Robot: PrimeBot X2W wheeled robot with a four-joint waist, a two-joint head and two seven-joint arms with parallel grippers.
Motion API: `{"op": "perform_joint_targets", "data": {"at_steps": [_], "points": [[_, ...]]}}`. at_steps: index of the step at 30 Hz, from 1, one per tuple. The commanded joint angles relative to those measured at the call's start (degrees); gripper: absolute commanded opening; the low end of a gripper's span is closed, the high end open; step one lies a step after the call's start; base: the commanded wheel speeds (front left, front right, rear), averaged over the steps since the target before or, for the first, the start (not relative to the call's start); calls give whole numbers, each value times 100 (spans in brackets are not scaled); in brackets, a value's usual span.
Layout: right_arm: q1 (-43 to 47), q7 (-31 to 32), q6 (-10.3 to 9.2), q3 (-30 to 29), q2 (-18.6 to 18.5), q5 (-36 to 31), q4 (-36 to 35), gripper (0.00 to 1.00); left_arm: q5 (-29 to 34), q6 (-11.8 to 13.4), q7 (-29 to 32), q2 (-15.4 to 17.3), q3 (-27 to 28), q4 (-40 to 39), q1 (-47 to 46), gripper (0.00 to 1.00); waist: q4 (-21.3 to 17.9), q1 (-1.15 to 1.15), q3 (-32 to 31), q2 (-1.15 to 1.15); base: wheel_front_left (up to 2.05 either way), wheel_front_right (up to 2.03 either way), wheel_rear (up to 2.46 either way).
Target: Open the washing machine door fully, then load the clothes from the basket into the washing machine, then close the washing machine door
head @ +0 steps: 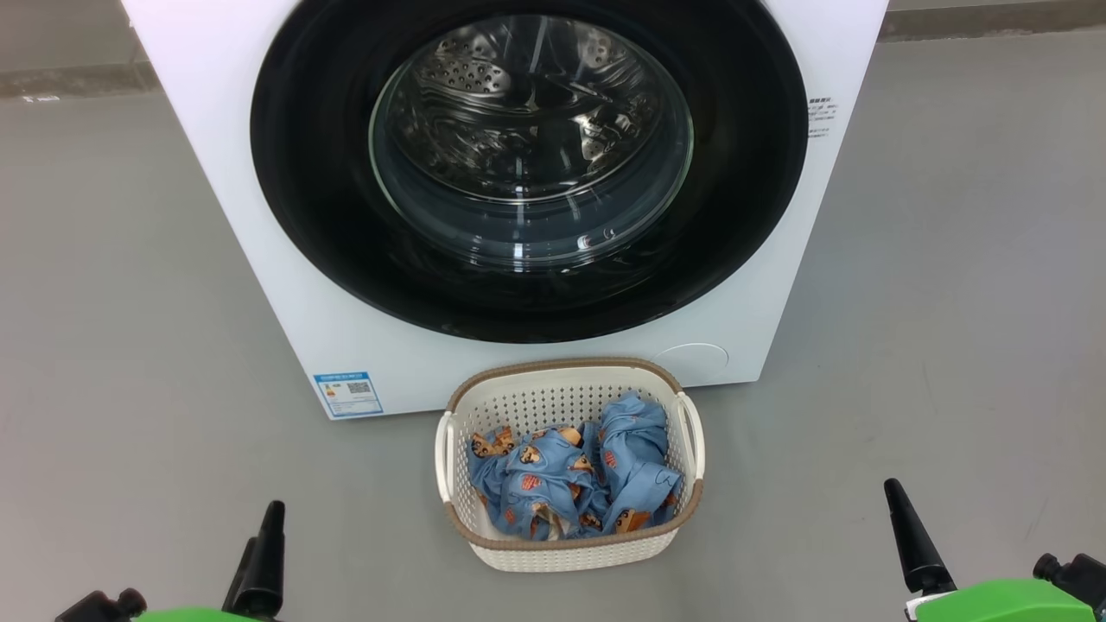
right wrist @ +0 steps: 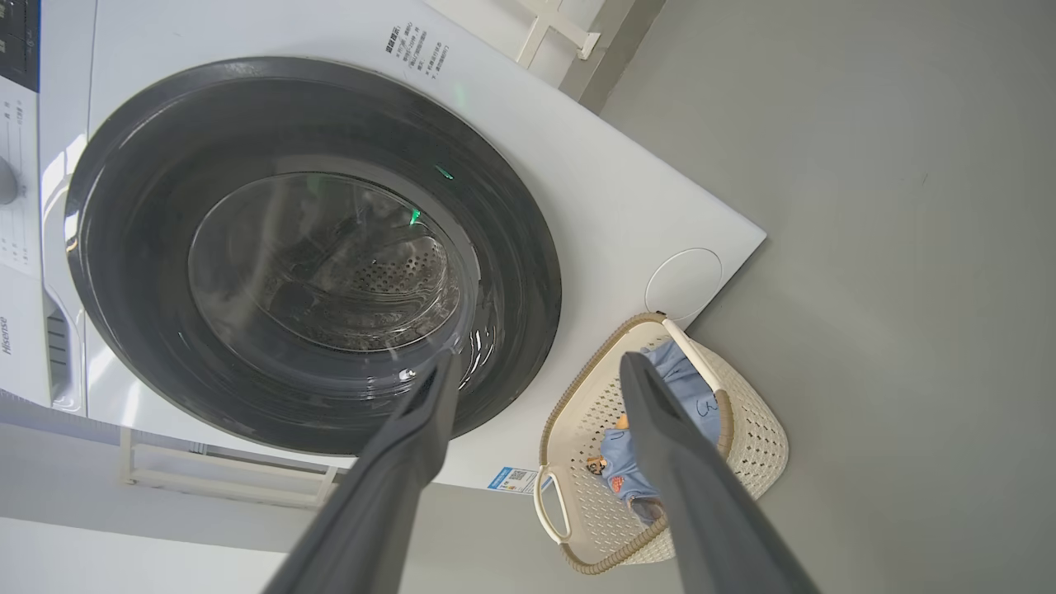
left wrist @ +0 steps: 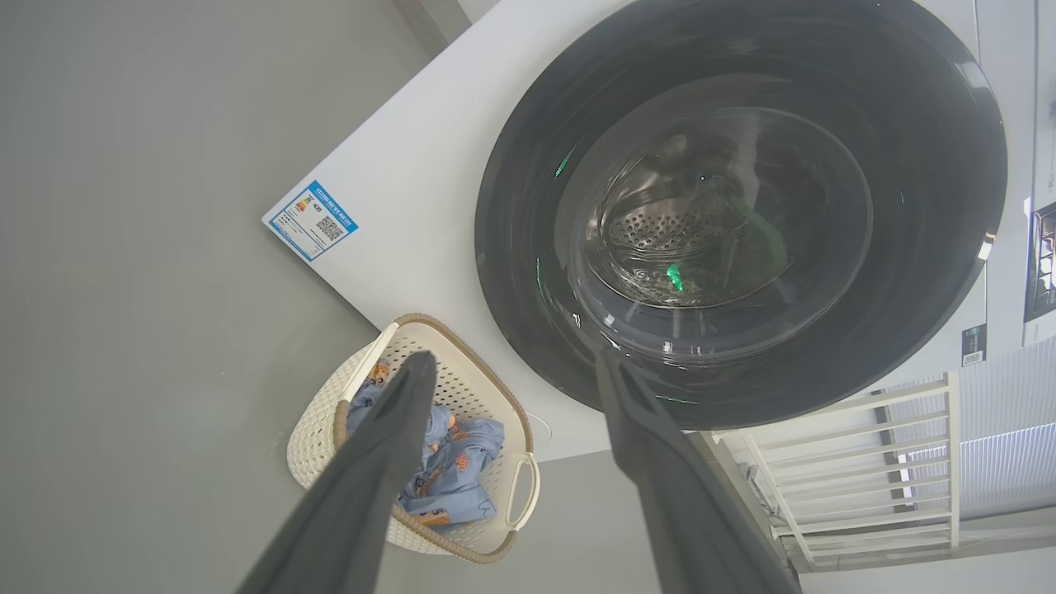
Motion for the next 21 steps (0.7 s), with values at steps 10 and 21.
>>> {"op": "perform_joint_targets", "data": {"at_steps": [10, 21], "points": [[-155, -196, 4, 119, -143, -657, -108, 100, 715, -14, -211, 130, 19, -235, -61, 100, 13, -1, -2, 0, 0, 0, 0], [-153, -381, 5, 217, -218, -1341, -70, 100, 1454, -16, -397, 151, -24, -323, -29, 100, 23, -1, 0, 0, 0, 0, 0]]}}
